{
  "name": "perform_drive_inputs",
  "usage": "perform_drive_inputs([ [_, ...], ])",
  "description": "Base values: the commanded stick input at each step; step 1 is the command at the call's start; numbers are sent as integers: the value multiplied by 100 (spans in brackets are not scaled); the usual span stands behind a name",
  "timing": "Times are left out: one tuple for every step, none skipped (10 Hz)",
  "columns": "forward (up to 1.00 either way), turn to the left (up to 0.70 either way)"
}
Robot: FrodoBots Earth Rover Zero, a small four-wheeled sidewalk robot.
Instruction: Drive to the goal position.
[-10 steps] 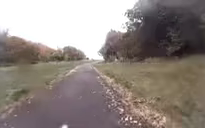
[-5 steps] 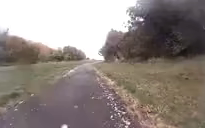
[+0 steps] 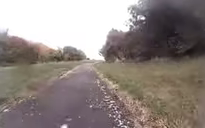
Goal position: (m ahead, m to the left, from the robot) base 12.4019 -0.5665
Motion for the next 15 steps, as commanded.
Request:
perform_drive_inputs([
  [70, 35],
  [70, 35],
  [70, 35],
  [70, 35],
  [70, 35],
  [70, 35],
  [70, 22],
  [70, 6],
  [70, 0],
  [70, 0],
  [70, 0],
  [70, 0],
  [70, -34],
  [70, -18],
  [70, -2],
])
